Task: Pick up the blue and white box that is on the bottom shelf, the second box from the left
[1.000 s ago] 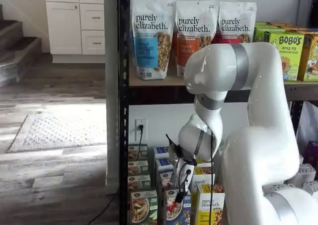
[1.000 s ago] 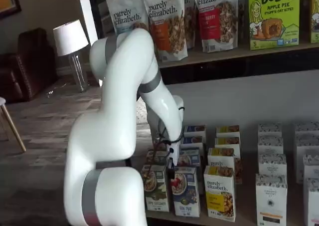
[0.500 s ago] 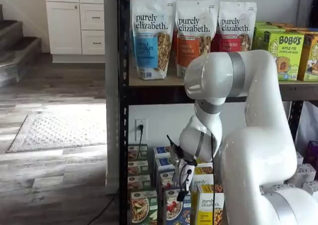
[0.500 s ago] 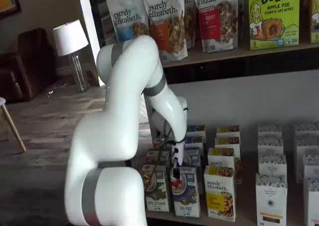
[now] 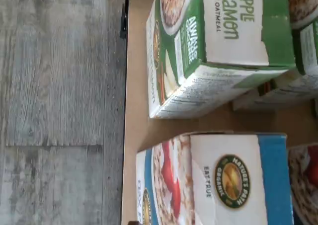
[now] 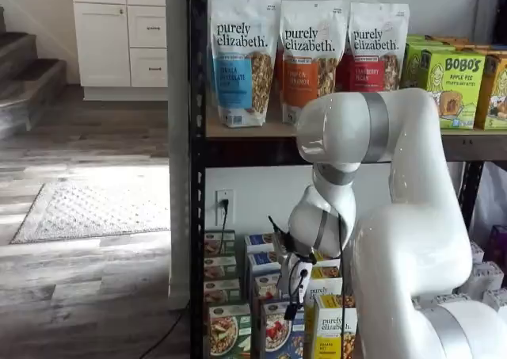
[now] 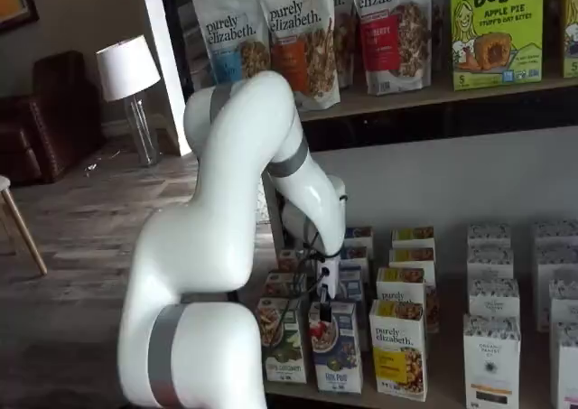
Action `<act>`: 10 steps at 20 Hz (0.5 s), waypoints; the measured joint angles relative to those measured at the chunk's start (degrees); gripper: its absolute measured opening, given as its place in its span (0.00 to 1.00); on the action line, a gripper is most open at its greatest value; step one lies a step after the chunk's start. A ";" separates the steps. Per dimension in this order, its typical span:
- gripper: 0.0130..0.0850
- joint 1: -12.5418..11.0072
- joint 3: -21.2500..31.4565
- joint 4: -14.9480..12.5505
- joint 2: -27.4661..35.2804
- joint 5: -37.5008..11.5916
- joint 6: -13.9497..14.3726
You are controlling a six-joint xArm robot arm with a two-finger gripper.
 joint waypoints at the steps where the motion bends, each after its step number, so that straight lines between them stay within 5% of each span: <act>1: 1.00 -0.09 -0.17 -0.49 0.12 0.03 0.33; 10: 1.00 -0.26 -3.52 -3.37 2.45 0.72 2.91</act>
